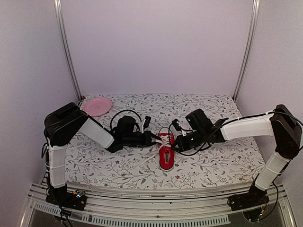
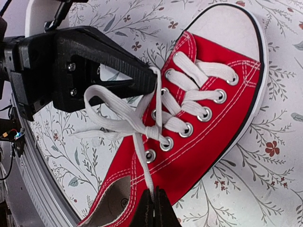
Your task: Tie the shoes
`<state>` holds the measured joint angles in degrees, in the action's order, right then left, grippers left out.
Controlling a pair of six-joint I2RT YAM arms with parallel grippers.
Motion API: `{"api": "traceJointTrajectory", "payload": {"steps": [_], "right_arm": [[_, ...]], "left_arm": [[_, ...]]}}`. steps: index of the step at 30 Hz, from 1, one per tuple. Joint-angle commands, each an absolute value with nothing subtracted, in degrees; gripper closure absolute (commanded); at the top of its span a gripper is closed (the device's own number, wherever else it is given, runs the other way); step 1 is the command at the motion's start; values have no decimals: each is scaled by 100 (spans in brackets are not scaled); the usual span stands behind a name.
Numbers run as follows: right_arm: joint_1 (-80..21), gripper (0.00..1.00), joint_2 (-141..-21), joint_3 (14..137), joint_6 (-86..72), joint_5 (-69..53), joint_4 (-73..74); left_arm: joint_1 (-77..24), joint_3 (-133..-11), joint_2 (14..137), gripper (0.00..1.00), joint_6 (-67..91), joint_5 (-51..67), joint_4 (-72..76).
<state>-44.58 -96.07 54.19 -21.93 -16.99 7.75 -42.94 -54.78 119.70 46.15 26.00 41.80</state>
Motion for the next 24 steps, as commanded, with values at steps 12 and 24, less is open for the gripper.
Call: {"api": "traceJointTrajectory", "payload": {"steps": [12,24], "right_arm": [[-4369,98,-10451,6490,-2109,-1562,648],[-4377,98,-10794,6778,-1901,-1909,530]], "left_arm": [[-4192,-5506,12009,100,4104,2907,4588],[-4192,-5433,11963,100,4093,2954,4702]]}}
